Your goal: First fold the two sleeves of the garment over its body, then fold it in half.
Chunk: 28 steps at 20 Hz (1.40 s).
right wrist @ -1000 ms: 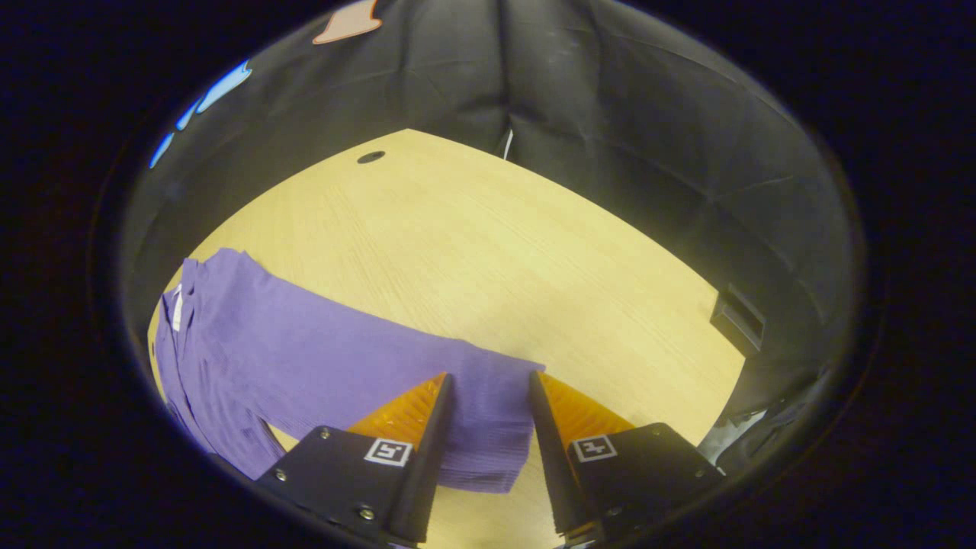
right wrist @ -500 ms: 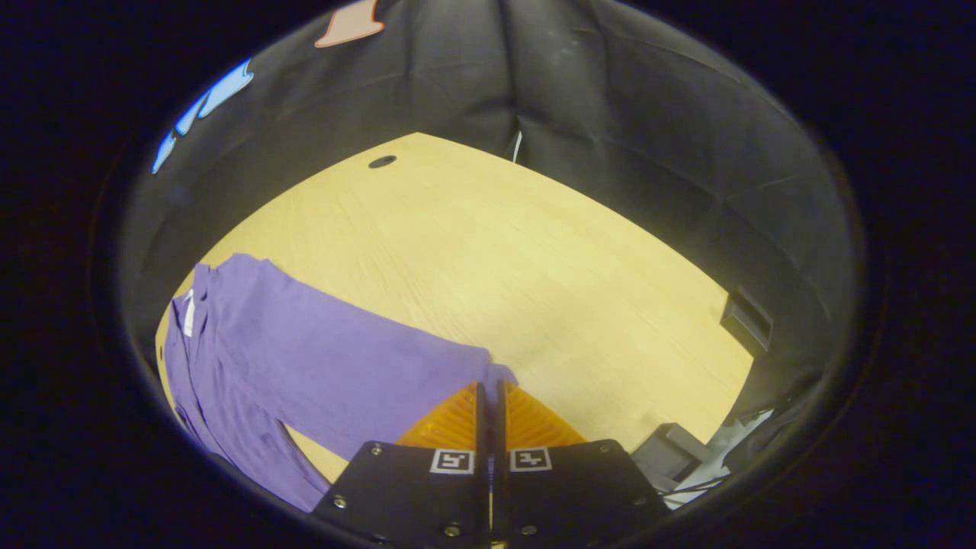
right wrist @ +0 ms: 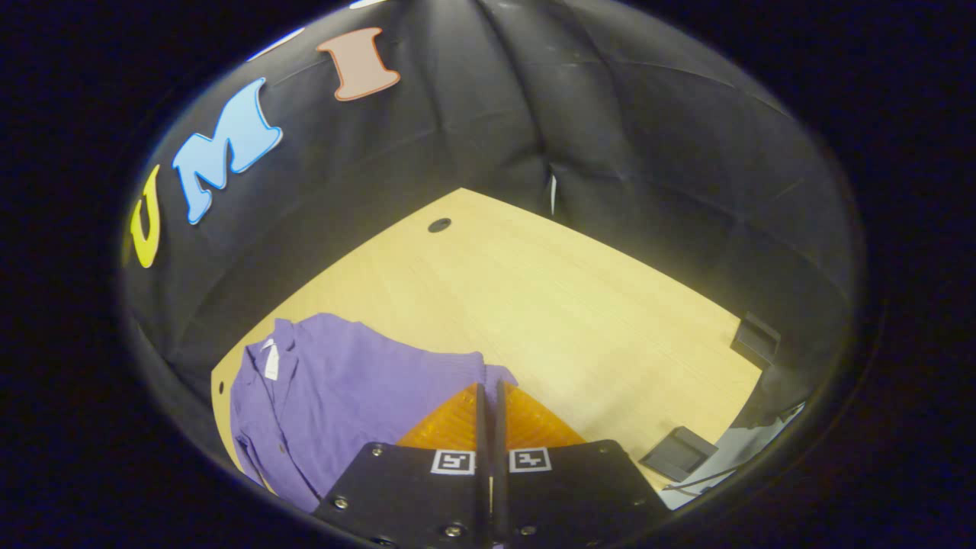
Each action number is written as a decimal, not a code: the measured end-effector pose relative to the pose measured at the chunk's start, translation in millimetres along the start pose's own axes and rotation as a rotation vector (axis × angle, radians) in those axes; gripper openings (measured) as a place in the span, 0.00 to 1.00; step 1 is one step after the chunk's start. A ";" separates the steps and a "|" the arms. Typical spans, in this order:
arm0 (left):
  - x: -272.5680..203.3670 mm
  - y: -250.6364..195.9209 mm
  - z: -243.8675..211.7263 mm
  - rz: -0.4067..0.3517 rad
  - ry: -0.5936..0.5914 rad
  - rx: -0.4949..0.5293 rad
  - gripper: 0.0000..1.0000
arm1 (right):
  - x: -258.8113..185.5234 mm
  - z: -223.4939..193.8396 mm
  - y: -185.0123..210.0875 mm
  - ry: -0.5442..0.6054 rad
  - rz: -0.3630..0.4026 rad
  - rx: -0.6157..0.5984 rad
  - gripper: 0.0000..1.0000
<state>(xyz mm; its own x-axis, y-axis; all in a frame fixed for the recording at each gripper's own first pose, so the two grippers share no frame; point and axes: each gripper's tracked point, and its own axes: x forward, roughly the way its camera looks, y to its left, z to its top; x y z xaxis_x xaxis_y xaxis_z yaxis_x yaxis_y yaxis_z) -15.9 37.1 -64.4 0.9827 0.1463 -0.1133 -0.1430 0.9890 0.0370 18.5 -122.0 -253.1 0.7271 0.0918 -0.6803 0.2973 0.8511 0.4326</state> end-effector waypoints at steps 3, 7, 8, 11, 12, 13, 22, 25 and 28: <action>-0.8 7.8 -2.0 0.008 -0.004 0.005 0.94 | -16.3 18.1 31.7 -0.045 0.057 -0.026 0.02; -6.4 25.2 -9.0 0.030 0.004 -0.006 0.94 | -41.7 46.4 84.8 -0.122 0.157 -0.066 0.02; -8.7 30.4 -11.2 0.036 0.003 -0.004 0.94 | -47.3 55.0 101.1 -0.143 0.187 -0.074 0.05; -13.5 38.8 -17.7 0.044 0.006 0.003 0.94 | -66.0 81.2 160.0 -0.202 0.287 -0.105 0.02; -15.5 41.7 -20.5 0.045 0.009 -0.001 0.94 | -69.5 87.4 178.7 -0.216 0.316 -0.122 0.02; -16.7 44.1 -22.2 0.047 0.012 -0.006 0.94 | -73.7 90.5 195.6 -0.226 0.341 -0.142 0.05; -36.4 80.1 -45.1 0.109 0.052 -0.027 0.94 | -57.6 36.0 370.2 -0.156 0.580 -0.306 0.02; -45.9 96.7 -45.4 0.145 0.054 -0.021 0.94 | -44.5 6.7 402.7 -0.104 0.615 -0.366 0.02; -53.8 113.0 -52.5 0.189 0.067 -0.022 0.94 | -17.8 -26.4 422.4 -0.037 0.622 -0.442 0.02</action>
<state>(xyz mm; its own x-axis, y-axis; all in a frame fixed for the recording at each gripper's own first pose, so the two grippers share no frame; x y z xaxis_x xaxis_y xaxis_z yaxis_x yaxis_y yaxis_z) -91.0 142.1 -106.2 0.9284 0.3294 -0.1719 -0.3271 0.9440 0.0424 114.9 249.5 -73.8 0.7020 0.6113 -0.3655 -0.4433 0.7767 0.4475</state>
